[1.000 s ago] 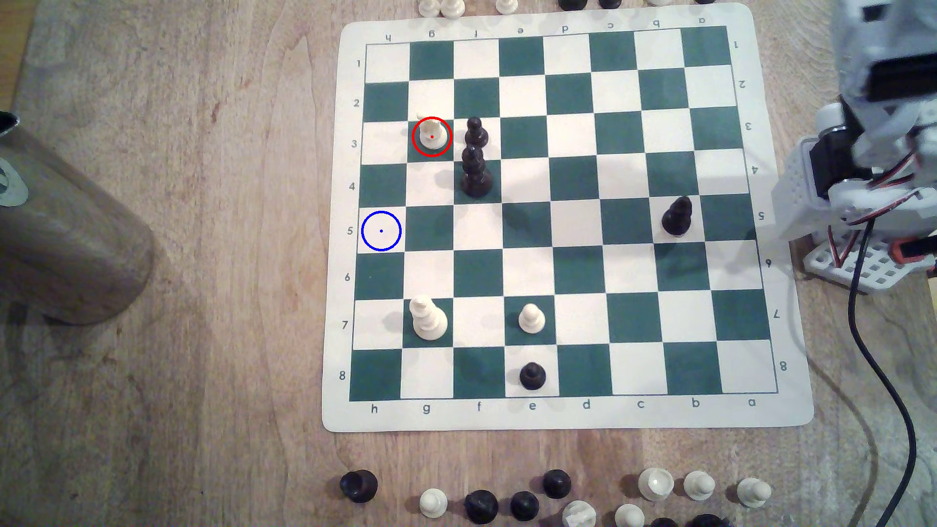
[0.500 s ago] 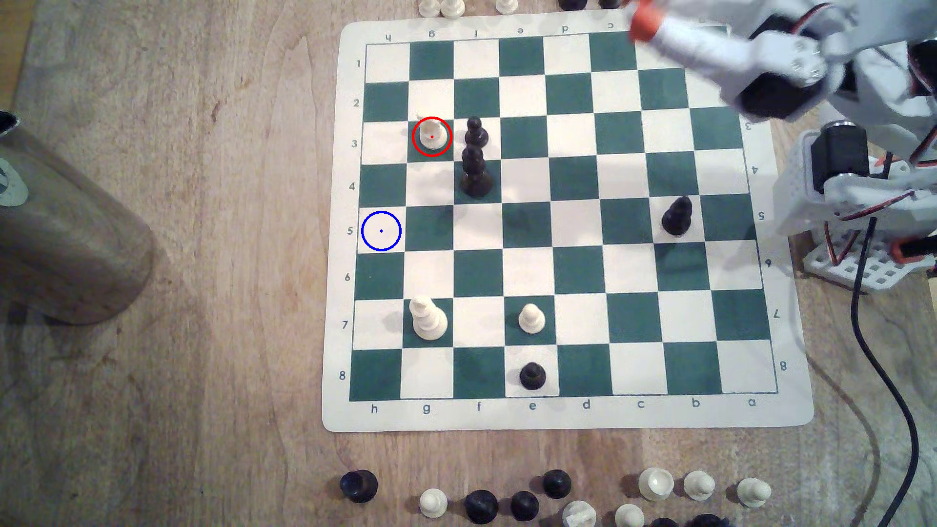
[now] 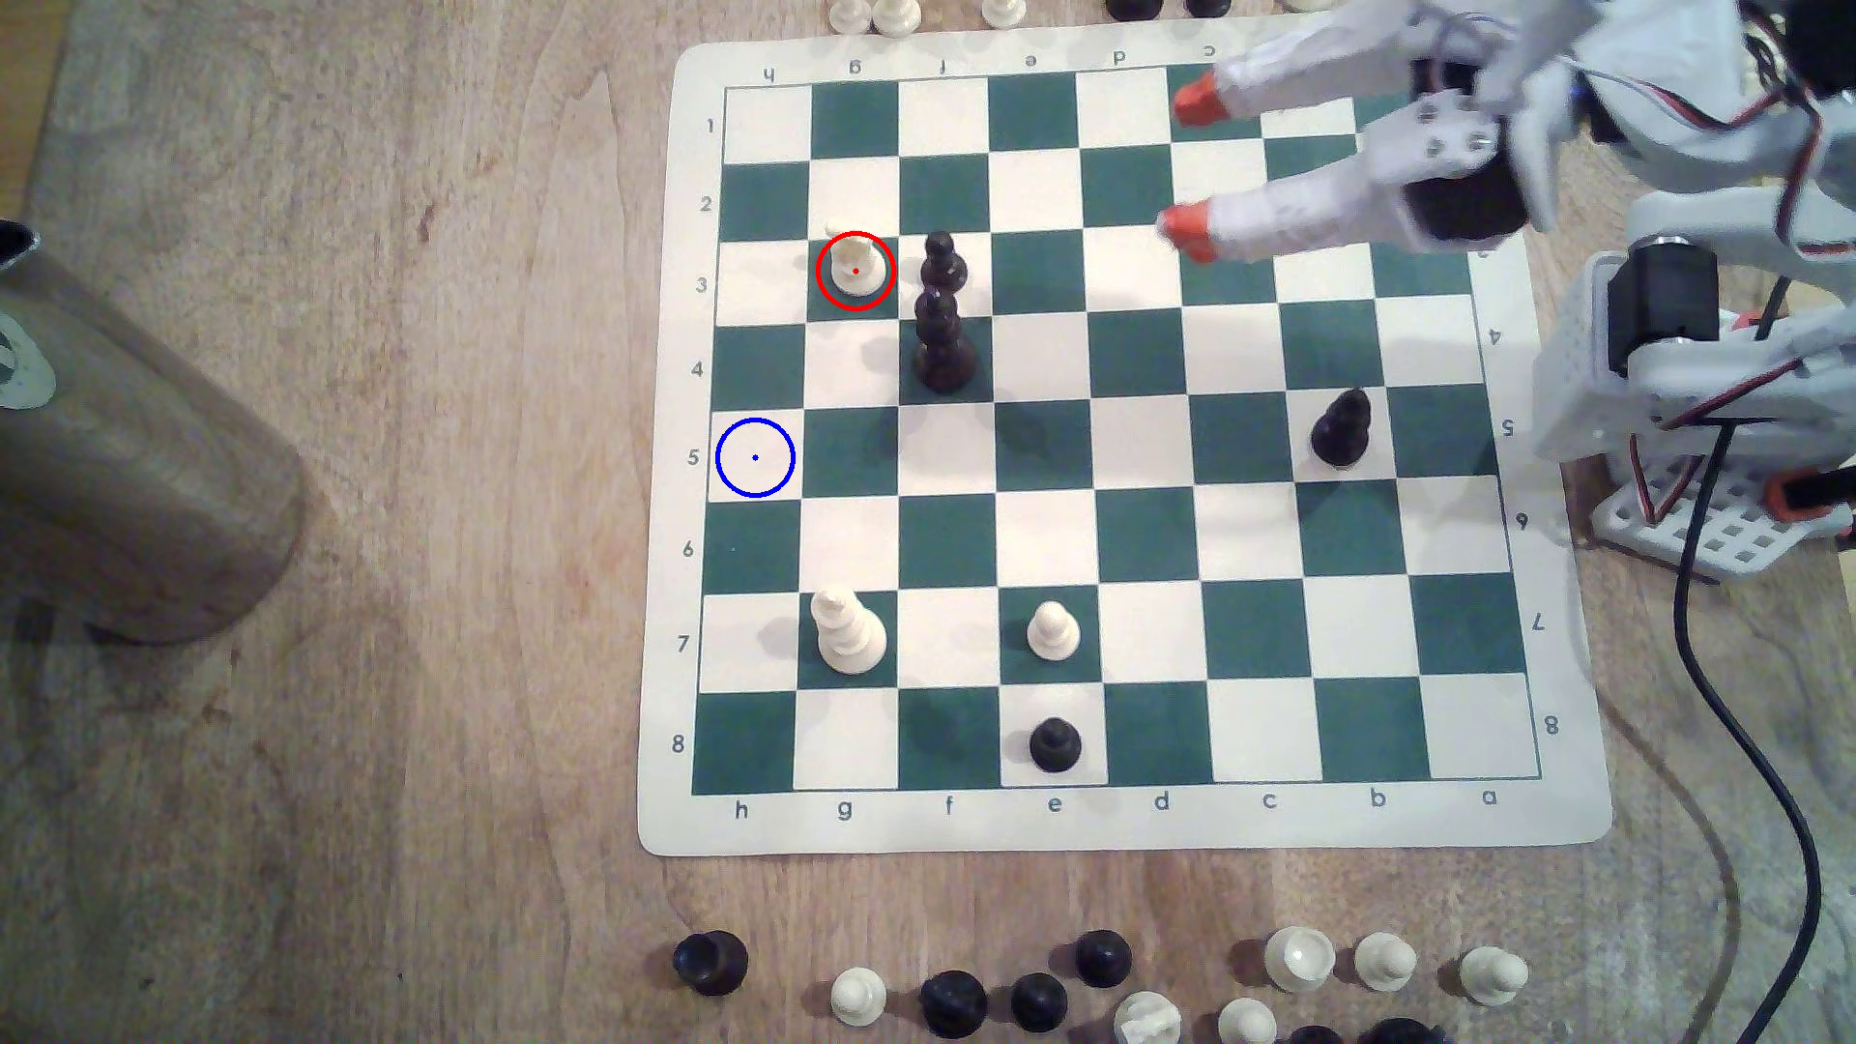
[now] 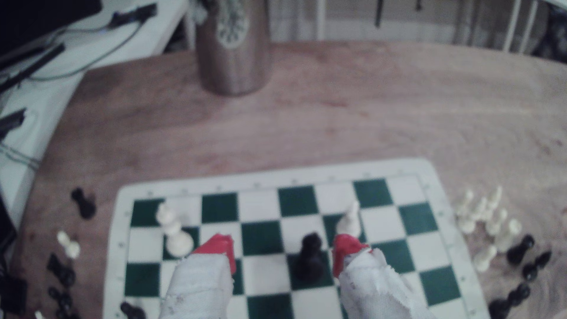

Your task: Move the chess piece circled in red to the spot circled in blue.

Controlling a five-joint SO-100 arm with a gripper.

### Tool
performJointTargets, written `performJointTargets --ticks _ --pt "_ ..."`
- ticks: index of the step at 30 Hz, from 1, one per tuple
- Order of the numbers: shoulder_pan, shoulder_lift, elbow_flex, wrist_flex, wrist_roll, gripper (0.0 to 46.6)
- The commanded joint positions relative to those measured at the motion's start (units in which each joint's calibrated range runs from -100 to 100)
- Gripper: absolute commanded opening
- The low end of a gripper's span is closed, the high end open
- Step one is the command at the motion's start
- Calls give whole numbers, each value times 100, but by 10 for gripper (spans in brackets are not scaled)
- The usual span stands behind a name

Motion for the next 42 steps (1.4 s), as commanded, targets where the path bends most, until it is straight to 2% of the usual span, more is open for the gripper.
performJointTargets --ticks 1,6,12,20,33,42 --pt "82 884 -1123 264 -5 171" --pt "199 1970 -2257 870 -59 161" --pt "199 2853 -2746 911 -151 166" --pt "285 4322 -3481 829 -205 147" --pt "410 5518 -3626 -15 -278 157" --pt "520 6299 -3970 -604 -440 157"
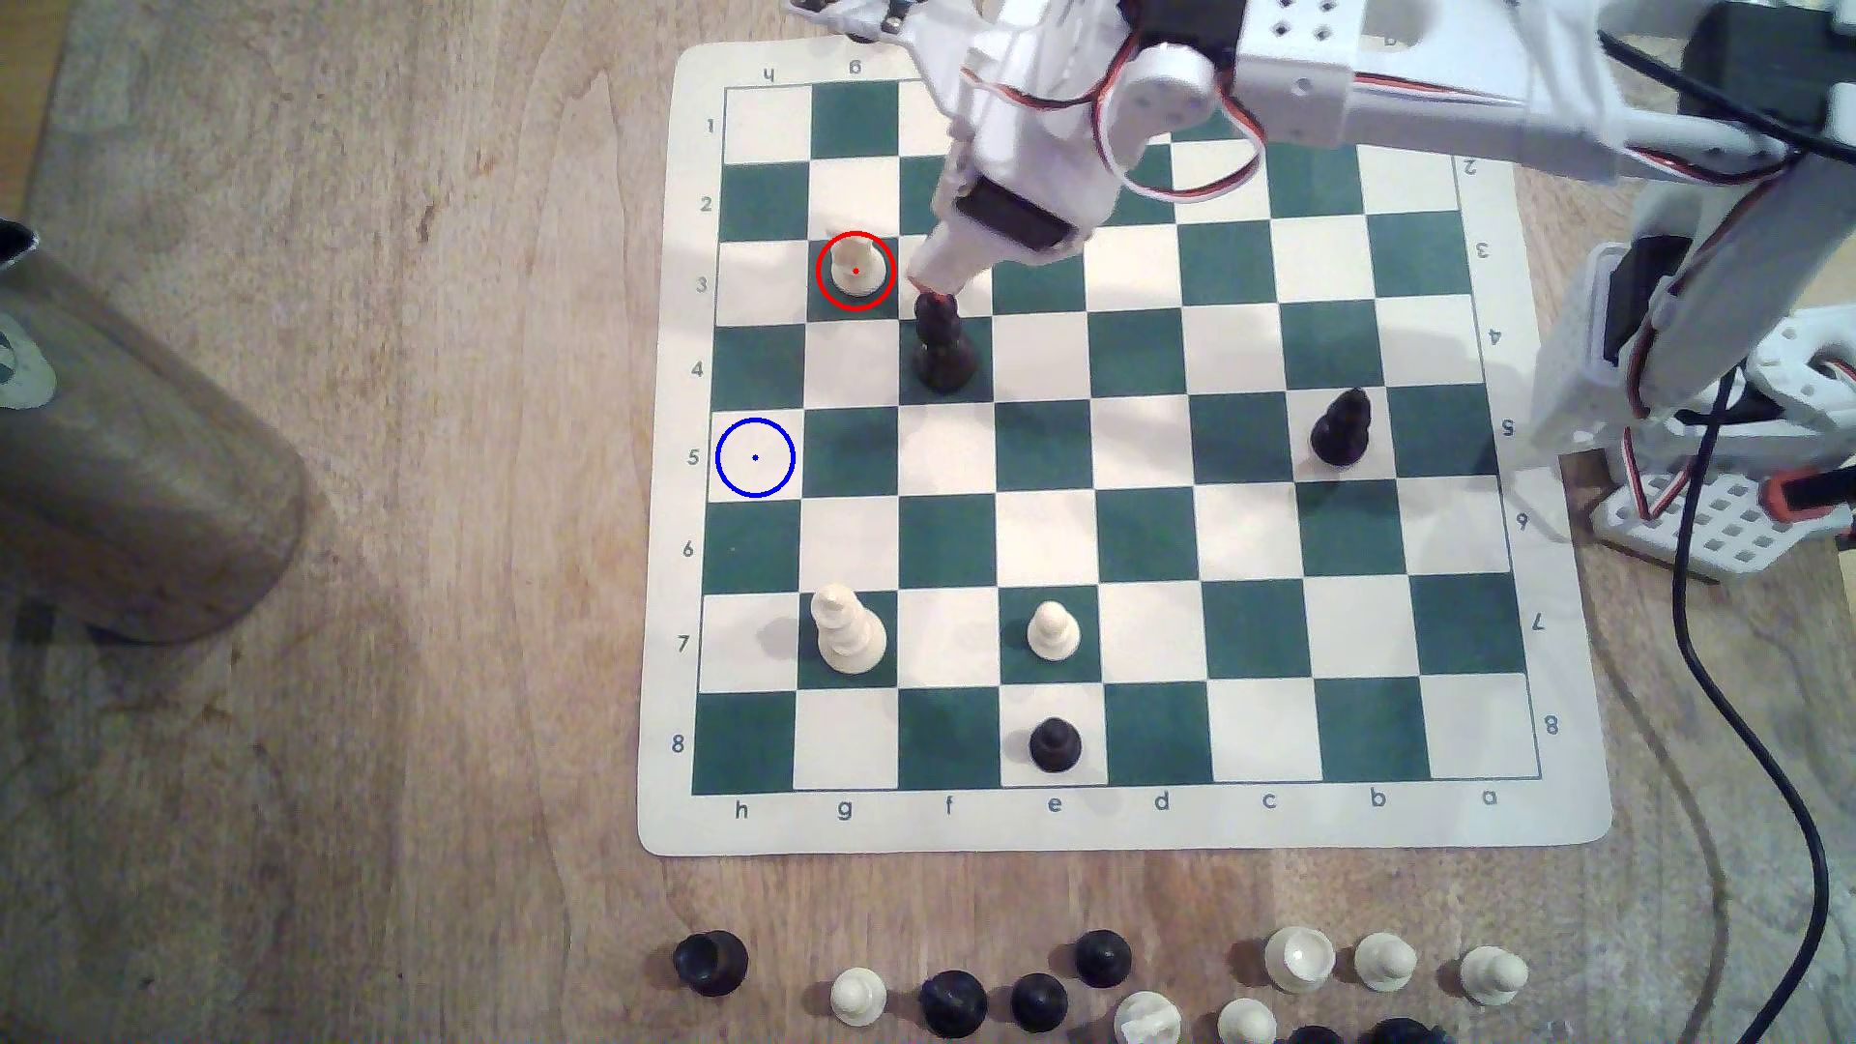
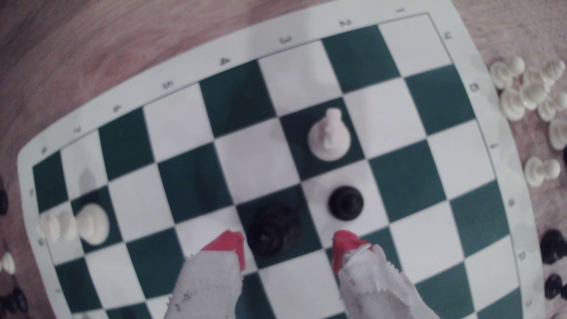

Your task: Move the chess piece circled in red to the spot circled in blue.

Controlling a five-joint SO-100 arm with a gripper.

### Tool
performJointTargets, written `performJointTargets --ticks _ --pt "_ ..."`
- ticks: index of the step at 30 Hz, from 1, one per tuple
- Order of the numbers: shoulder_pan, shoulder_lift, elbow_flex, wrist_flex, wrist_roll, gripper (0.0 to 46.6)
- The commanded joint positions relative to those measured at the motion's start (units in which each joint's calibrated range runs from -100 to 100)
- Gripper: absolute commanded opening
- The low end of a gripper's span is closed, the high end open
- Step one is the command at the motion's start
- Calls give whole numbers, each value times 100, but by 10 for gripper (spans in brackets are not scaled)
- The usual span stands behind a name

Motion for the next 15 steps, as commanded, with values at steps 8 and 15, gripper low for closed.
performJointTargets --ticks 8,15 --pt "201 812 -762 -860 -142 156" --pt "256 1168 -753 -1417 -186 157"
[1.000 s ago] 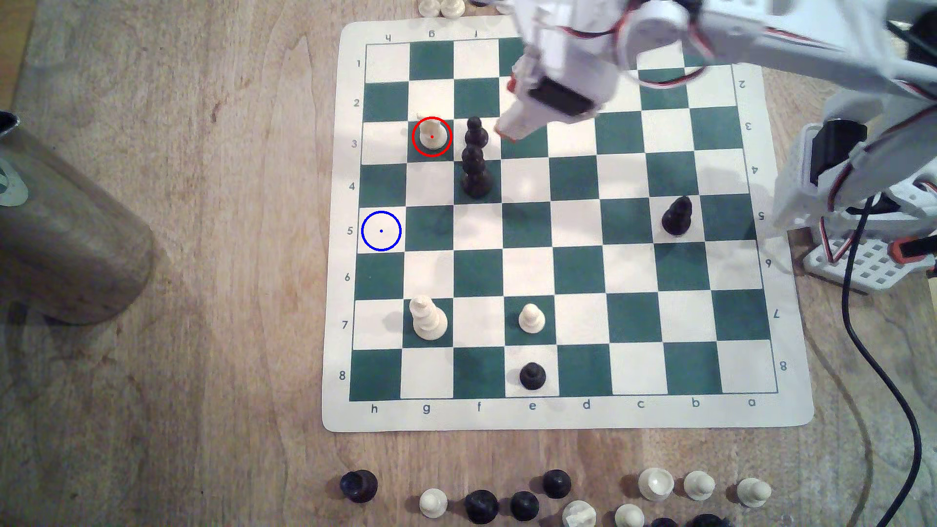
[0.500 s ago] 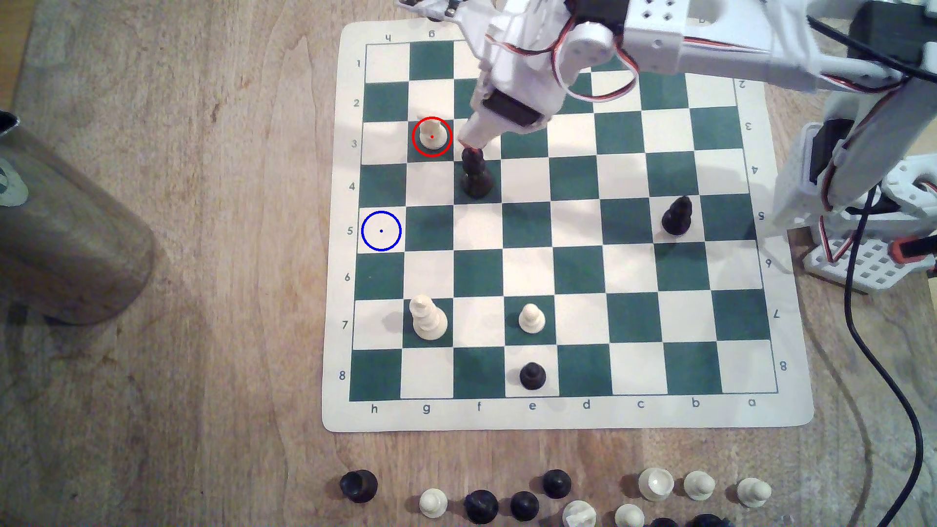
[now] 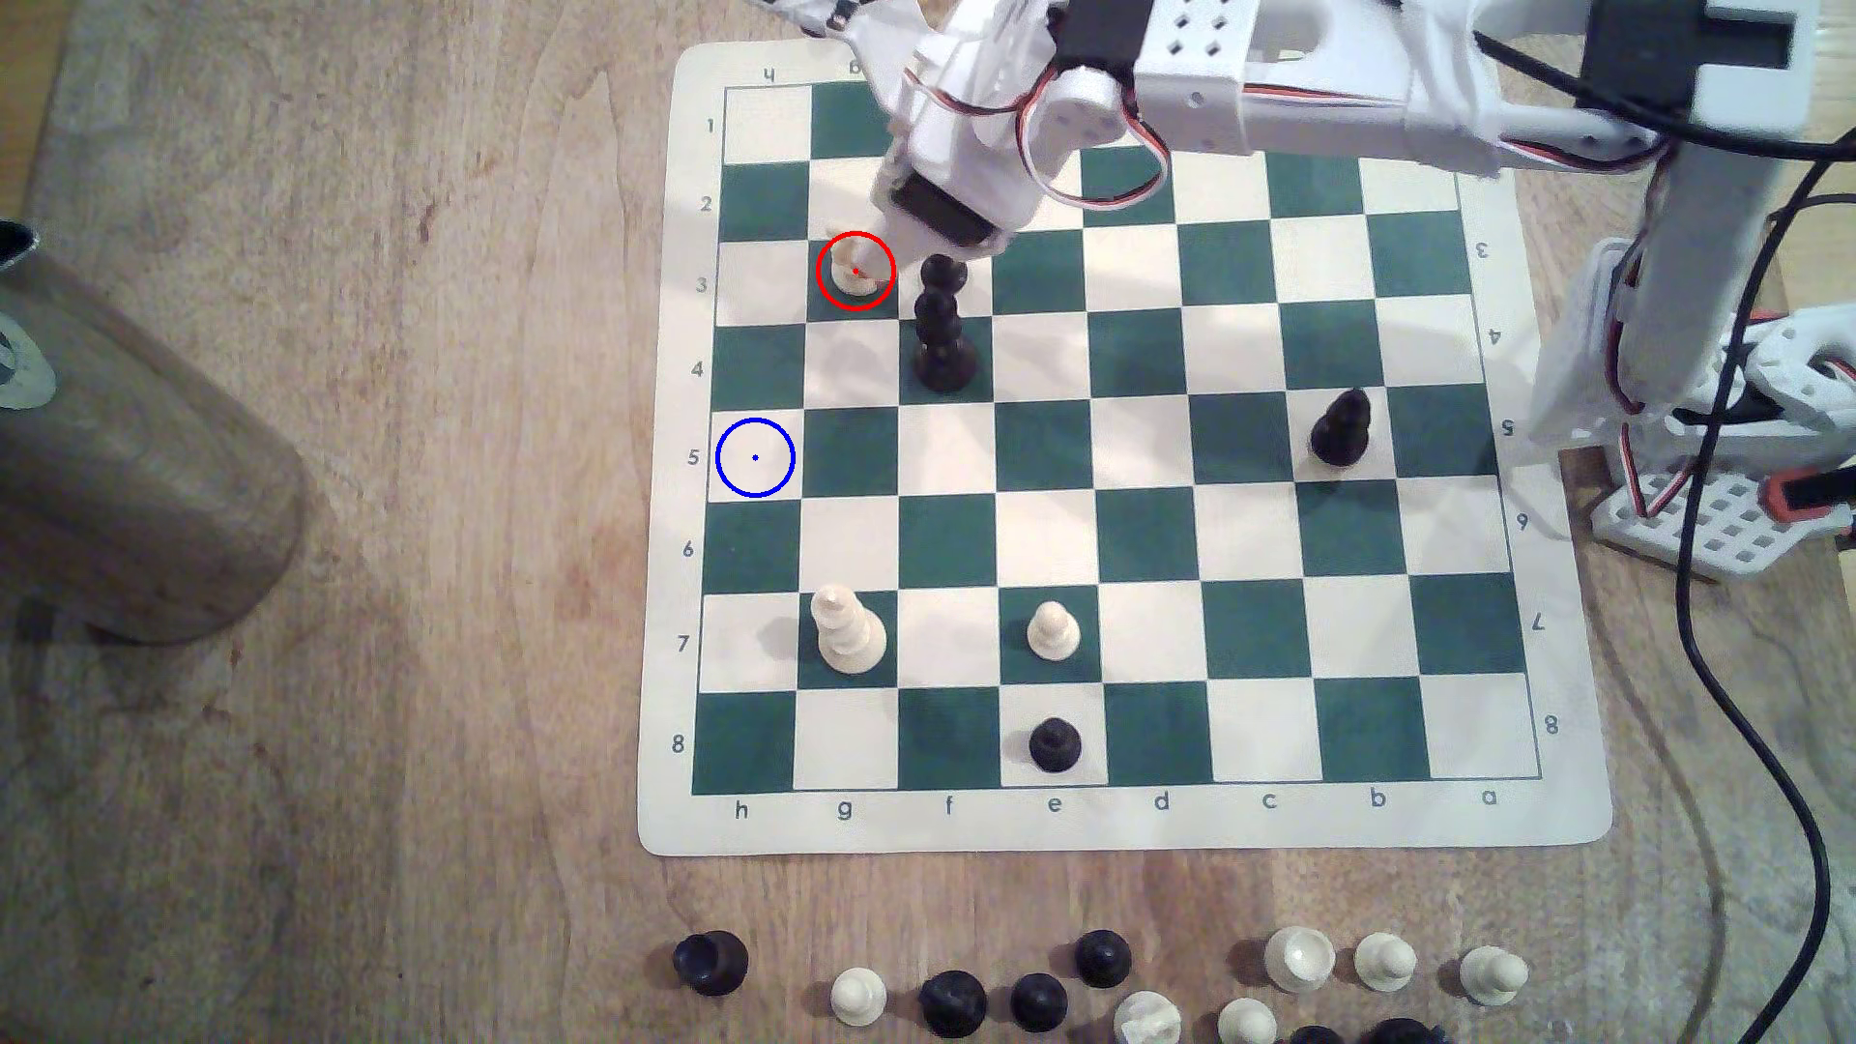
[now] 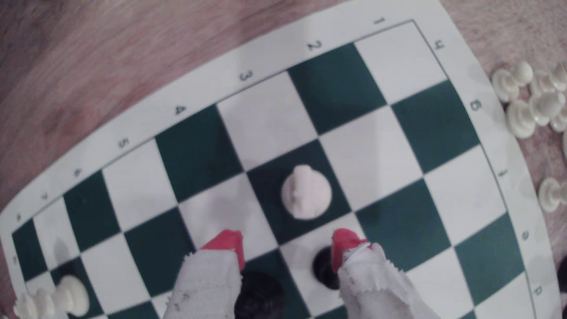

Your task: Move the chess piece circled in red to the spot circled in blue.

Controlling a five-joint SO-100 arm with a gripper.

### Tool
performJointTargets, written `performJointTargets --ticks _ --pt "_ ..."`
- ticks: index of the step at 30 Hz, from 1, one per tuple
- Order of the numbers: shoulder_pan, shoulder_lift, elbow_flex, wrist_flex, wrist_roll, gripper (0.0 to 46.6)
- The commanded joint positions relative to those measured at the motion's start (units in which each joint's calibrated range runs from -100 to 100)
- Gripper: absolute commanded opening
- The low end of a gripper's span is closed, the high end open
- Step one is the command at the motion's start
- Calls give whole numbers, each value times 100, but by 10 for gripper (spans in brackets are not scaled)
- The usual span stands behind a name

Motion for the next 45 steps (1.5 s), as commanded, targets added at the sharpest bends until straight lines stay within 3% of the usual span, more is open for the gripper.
performJointTargets --ticks 1,37,41,45 --pt "20 12 -446 -294 -10 157" --pt "-129 776 -609 -1048 -161 129" --pt "-121 776 -609 -1048 -166 107" --pt "-144 776 -591 -1048 -166 41"
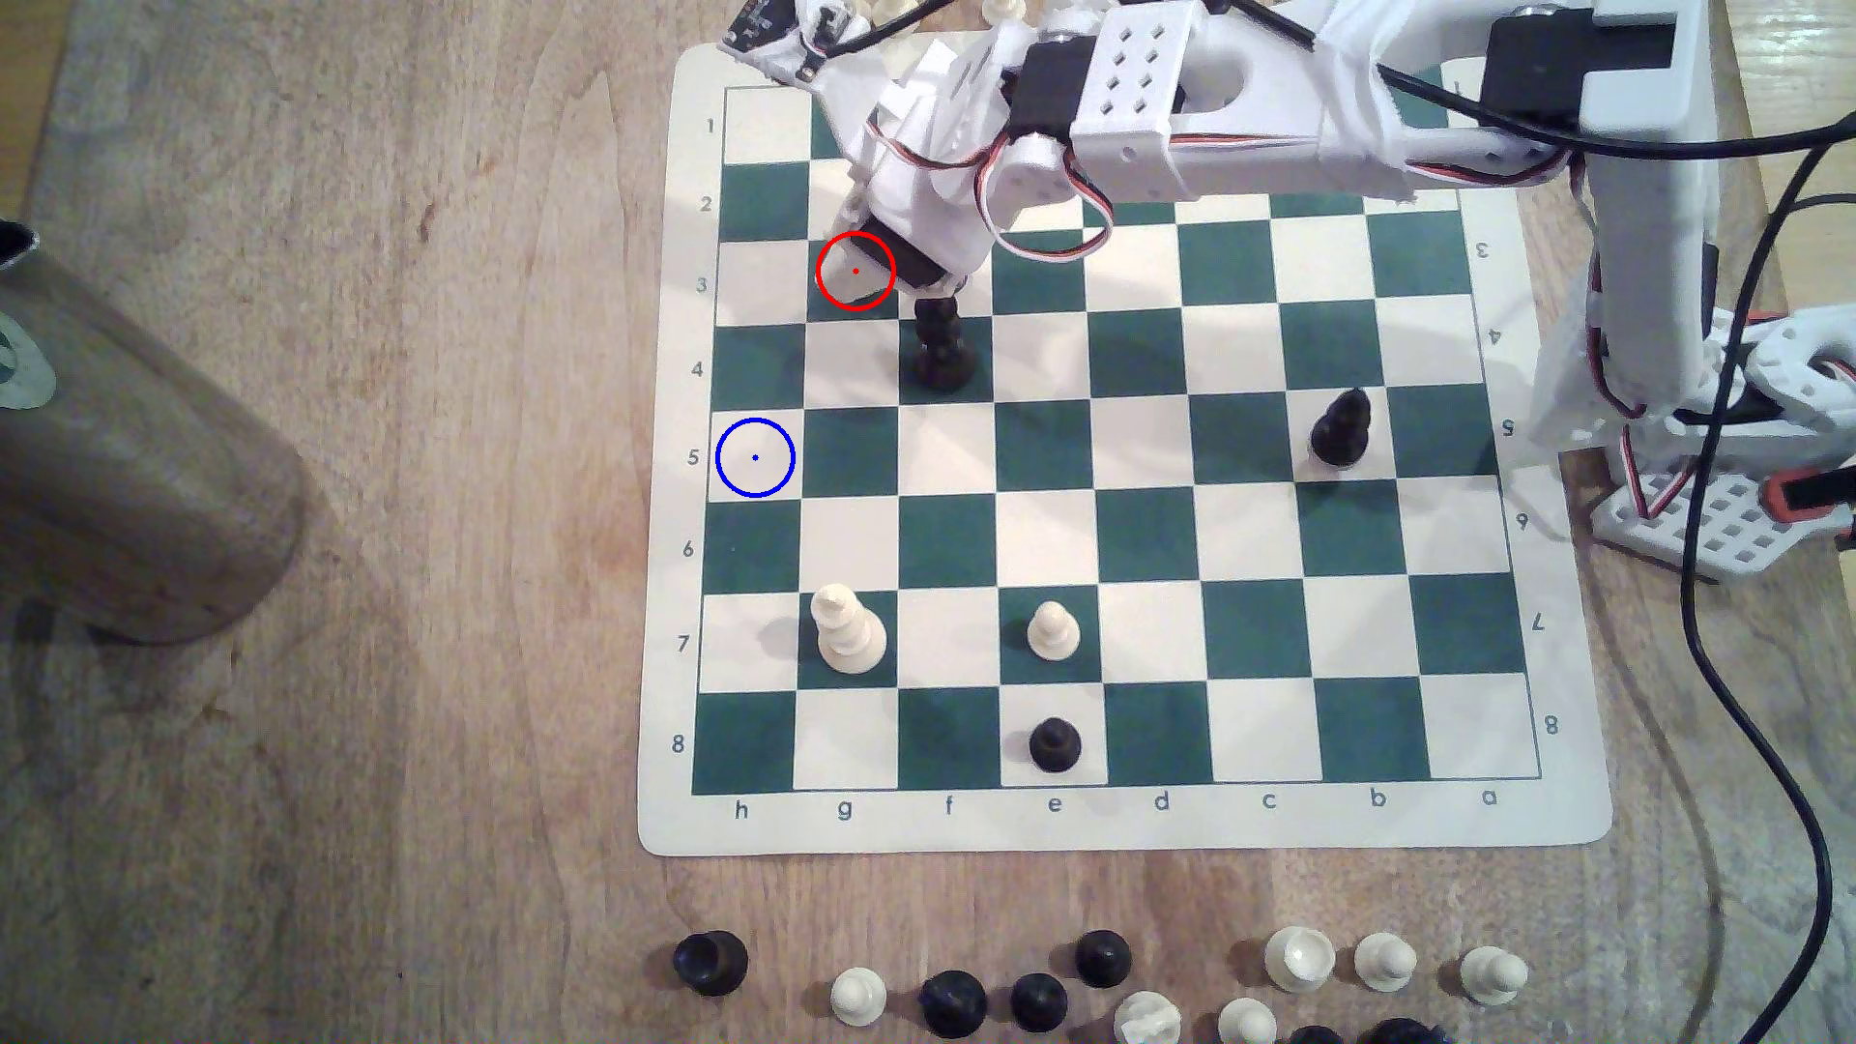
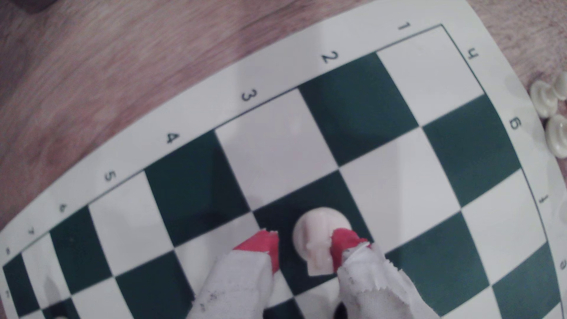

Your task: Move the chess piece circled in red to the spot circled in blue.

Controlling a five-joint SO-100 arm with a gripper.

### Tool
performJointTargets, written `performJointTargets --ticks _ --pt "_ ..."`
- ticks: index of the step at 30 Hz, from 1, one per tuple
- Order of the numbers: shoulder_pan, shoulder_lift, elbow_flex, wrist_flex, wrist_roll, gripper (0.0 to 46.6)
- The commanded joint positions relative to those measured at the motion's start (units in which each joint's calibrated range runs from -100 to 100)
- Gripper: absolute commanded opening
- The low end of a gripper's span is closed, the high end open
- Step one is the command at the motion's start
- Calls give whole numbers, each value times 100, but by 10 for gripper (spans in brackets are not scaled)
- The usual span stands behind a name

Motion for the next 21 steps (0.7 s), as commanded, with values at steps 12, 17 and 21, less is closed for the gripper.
performJointTargets --ticks 12,17,21 --pt "-56 -399 -383 -42 -34 4" --pt "7 -1062 -383 351 -29 4" --pt "-25 -1588 -392 597 -29 4"
